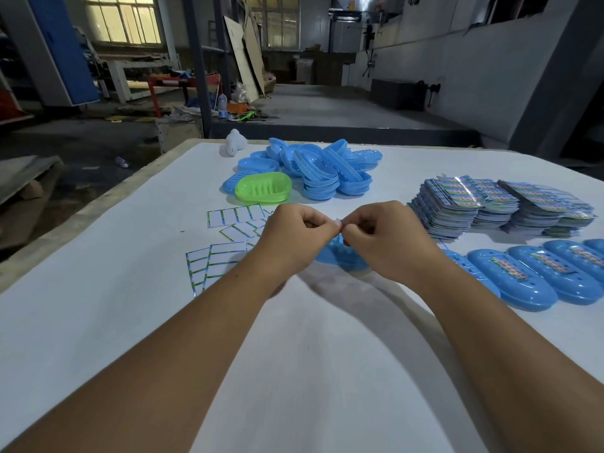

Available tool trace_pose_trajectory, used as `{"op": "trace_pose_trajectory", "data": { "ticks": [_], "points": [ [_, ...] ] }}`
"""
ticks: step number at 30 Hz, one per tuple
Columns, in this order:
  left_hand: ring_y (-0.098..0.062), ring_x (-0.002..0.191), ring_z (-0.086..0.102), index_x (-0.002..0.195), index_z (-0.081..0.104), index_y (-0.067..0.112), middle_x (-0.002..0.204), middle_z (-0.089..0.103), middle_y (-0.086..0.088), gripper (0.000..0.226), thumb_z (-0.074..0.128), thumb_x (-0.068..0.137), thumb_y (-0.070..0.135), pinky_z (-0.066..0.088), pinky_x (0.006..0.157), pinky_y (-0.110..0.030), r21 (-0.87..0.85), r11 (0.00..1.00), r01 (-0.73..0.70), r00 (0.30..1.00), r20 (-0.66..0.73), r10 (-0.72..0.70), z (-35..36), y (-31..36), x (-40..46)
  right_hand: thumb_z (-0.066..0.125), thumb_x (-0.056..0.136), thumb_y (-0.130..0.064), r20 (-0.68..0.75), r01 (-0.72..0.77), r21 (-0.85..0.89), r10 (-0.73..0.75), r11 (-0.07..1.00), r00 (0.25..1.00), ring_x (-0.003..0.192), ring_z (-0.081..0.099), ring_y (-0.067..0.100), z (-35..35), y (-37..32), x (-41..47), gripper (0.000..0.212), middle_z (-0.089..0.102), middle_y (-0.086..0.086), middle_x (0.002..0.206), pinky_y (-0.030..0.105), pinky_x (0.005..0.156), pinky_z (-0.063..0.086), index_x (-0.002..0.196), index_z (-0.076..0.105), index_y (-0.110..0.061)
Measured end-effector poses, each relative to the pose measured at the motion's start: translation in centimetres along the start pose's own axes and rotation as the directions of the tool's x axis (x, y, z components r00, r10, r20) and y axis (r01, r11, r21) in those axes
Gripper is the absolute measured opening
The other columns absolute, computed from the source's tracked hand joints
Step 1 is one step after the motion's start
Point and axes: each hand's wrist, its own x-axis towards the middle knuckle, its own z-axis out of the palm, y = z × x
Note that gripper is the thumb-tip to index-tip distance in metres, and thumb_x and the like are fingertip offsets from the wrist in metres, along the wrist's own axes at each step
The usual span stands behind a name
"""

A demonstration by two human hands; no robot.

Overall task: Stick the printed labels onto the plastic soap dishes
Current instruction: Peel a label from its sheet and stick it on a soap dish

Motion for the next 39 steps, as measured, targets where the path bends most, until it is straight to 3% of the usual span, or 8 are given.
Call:
{"op": "trace_pose_trajectory", "data": {
  "ticks": [4, 8, 10, 13, 19, 25, 29, 39],
  "points": [
    [-0.006, 0.048, 0.046, 0.066, 0.07, 0.018, 0.049, 0.056, 0.014, 0.021, 0.074, 0.081, 0.031, 0.039, 0.058, -0.024, 0.059, 0.998, 0.007, 1.0, 0.006, -0.007, 0.1, 0.0, 0.1, 0.062, 0.082, -0.025, -0.018, -0.034, 0.016, 0.035, 0.999, 0.999, 0.048, 0.052, 0.001, 0.0, 0.2, 0.2, 0.019, 0.067, -0.015, 0.058, 0.014, 0.046, 0.037, 0.068, 0.074, -0.025],
    [-0.003, 0.045, 0.046, 0.066, 0.069, 0.017, 0.048, 0.057, 0.013, 0.017, 0.068, 0.082, 0.024, 0.039, 0.05, -0.019, 0.085, 0.996, -0.004, 1.0, 0.0, 0.004, 0.0, 0.1, 0.2, 0.066, 0.081, -0.03, -0.095, -0.149, -0.014, 0.148, 0.989, 0.985, 0.04, 0.042, 0.008, -0.4, 1.0, 0.8, 0.023, 0.057, -0.008, 0.046, 0.022, 0.048, 0.035, 0.062, 0.071, -0.017],
    [-0.001, 0.042, 0.044, 0.065, 0.068, 0.018, 0.046, 0.056, 0.014, 0.02, 0.067, 0.085, 0.021, 0.035, 0.044, -0.013, 0.084, 0.996, -0.015, 1.0, 0.008, 0.015, -0.1, 0.0, 0.2, 0.067, 0.082, -0.033, -0.105, -0.183, -0.064, 0.176, 0.981, 0.979, 0.042, 0.038, 0.01, -0.4, 1.3, 0.9, 0.028, 0.058, 0.0, 0.05, 0.023, 0.047, 0.033, 0.065, 0.071, -0.012],
    [0.0, 0.042, 0.044, 0.065, 0.068, 0.019, 0.046, 0.056, 0.014, 0.021, 0.067, 0.086, 0.021, 0.035, 0.043, -0.012, 0.092, 0.996, -0.022, 1.0, 0.024, 0.02, 0.0, 0.0, 0.3, 0.067, 0.083, -0.032, -0.098, -0.183, -0.098, 0.173, 0.978, 0.98, 0.045, 0.04, 0.01, -0.5, 1.4, 0.9, 0.028, 0.062, -0.003, 0.054, 0.024, 0.047, 0.035, 0.065, 0.072, -0.011],
    [-0.003, 0.046, 0.047, 0.065, 0.068, 0.015, 0.049, 0.058, 0.013, 0.021, 0.066, 0.084, 0.025, 0.039, 0.045, -0.016, 0.16, 0.987, -0.002, 1.0, -0.012, 0.004, -0.4, -0.5, 0.7, 0.071, 0.082, -0.033, -0.031, -0.233, 0.1, 0.238, 0.967, 0.971, 0.048, 0.044, 0.017, -0.8, 1.4, 1.2, 0.03, 0.067, 0.015, 0.066, 0.031, 0.049, 0.043, 0.066, 0.072, -0.007],
    [-0.008, 0.061, 0.057, 0.073, 0.068, 0.021, 0.065, 0.066, 0.01, 0.023, 0.071, 0.088, 0.038, 0.042, 0.059, -0.024, 0.233, 0.972, 0.021, 0.999, 0.024, -0.027, -0.1, -1.2, 1.0, 0.076, 0.084, -0.041, 0.034, -0.253, -0.008, 0.253, 0.967, 0.967, 0.038, 0.037, 0.014, -1.0, 1.7, 1.0, 0.037, 0.056, 0.007, 0.053, 0.027, 0.05, 0.039, 0.069, 0.074, -0.007],
    [-0.008, 0.059, 0.054, 0.073, 0.068, 0.021, 0.059, 0.058, 0.011, 0.023, 0.068, 0.089, 0.038, 0.037, 0.058, -0.024, 0.361, 0.932, 0.01, 0.998, 0.055, -0.032, -0.3, -1.3, 1.2, 0.074, 0.086, -0.044, 0.04, -0.206, -0.093, 0.211, 0.974, 0.977, 0.044, 0.035, 0.014, -0.7, 2.0, 0.9, 0.041, 0.052, 0.007, 0.055, 0.028, 0.052, 0.037, 0.074, 0.075, -0.005],
    [-0.007, 0.061, 0.054, 0.075, 0.068, 0.02, 0.061, 0.059, 0.01, 0.017, 0.066, 0.086, 0.034, 0.036, 0.056, -0.023, 0.424, 0.906, 0.015, 0.996, 0.074, -0.051, -0.3, -1.2, 1.3, 0.079, 0.079, -0.044, 0.027, -0.2, -0.136, 0.206, 0.97, 0.978, 0.034, 0.042, 0.006, -0.3, 2.2, 1.2, 0.032, 0.064, -0.002, 0.055, 0.027, 0.049, 0.042, 0.061, 0.073, -0.018]
  ]
}}
